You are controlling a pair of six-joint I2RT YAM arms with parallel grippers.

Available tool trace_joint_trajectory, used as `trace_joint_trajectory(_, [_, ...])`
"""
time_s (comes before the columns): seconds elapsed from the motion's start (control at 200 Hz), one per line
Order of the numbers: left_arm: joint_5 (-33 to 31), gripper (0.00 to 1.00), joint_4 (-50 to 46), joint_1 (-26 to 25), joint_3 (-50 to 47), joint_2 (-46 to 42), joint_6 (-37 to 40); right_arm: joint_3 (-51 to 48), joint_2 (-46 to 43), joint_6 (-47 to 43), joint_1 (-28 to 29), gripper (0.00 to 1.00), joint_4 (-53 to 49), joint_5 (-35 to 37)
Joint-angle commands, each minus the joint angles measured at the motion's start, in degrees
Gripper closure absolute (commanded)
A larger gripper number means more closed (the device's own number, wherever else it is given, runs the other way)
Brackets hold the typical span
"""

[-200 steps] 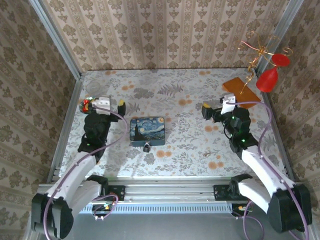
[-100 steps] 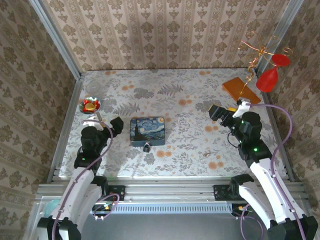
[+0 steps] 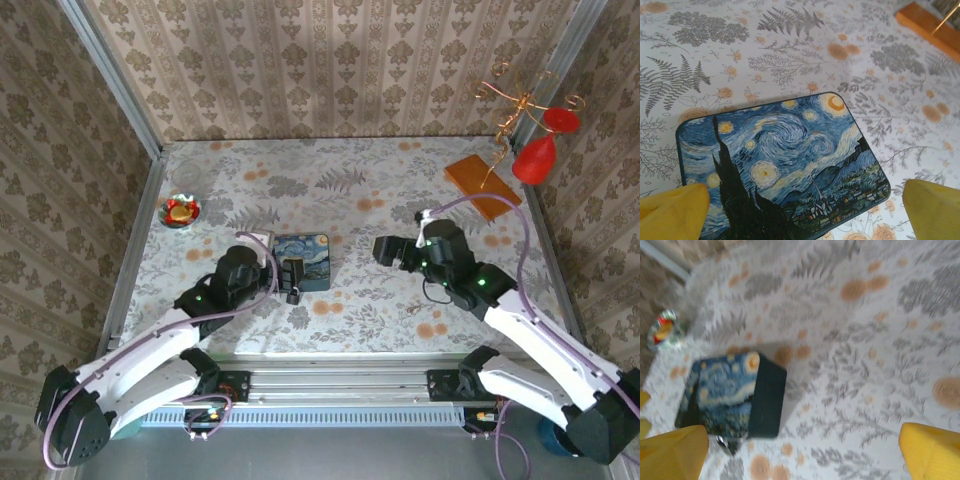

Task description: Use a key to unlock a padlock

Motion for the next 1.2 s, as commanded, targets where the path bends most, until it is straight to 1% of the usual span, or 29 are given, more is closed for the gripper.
trace_joint_trajectory(0.0, [-4.0, 0.0, -2.3, -1.9, 2.1, 1.6, 4.6, 1.5, 2.5, 2.0, 4.3, 0.03, -5.2, 5.8])
trace_joint_trajectory(0.055, [-3.8, 0.0, -2.4, -2.1, 1.7, 1.9, 5.6, 1.2, 3.9, 3.0, 5.6, 0.05, -6.7, 7.0])
trace_joint_trajectory(0.14, [-3.2, 0.0, -1.1, -2.3, -0.2, 1.3, 6.6, 0.2, 6.4, 5.3, 6.0, 0.08, -8.0, 6.6])
trace_joint_trajectory(0.235, [-2.4, 0.0, 2.1, -2.3, -3.0, -0.2, 7.1, -0.7, 8.7, 7.8, 6.2, 0.14, -9.4, 6.2])
trace_joint_trajectory(0.315, [-1.7, 0.0, 5.3, -2.3, -5.4, -1.4, 7.8, -1.7, 9.8, 9.3, 6.6, 0.18, -12.5, 6.7])
trace_joint_trajectory(0.37, [-2.7, 0.0, 6.4, -2.7, -6.4, -2.2, 9.1, -2.6, 10.2, 9.5, 6.7, 0.22, -13.4, 7.1])
trace_joint_trajectory(0.455, [-5.8, 0.0, 6.2, -3.7, -6.7, -3.0, 10.7, -3.6, 10.3, 9.0, 7.3, 0.33, -14.4, 6.9])
trace_joint_trajectory(0.525, [-6.5, 0.0, 6.1, -3.8, -6.9, -4.0, 10.6, -4.4, 10.7, 10.3, 8.0, 0.36, -16.1, 7.6])
trace_joint_trajectory(0.615, [-5.7, 0.0, 7.6, -3.7, -8.2, -5.5, 9.8, -6.7, 11.1, 13.3, 8.3, 0.39, -17.1, 8.4])
trace_joint_trajectory(0.685, [-5.2, 0.0, 7.8, -3.8, -8.7, -6.2, 10.0, -8.9, 10.6, 16.3, 8.3, 0.42, -17.1, 9.8])
trace_joint_trajectory(0.815, [-6.6, 0.0, 6.9, -3.7, -8.4, -6.7, 10.3, -12.5, 9.6, 21.1, 8.3, 0.48, -14.9, 11.5])
trace_joint_trajectory(1.03, [-6.2, 0.0, 7.4, -3.7, -8.6, -6.8, 10.1, -12.8, 13.6, 23.3, 8.3, 0.58, -12.6, 13.8])
trace_joint_trajectory(1.19, [-6.5, 0.0, 7.1, -3.8, -8.7, -7.3, 10.0, -13.5, 15.3, 24.1, 8.3, 0.63, -11.4, 15.2])
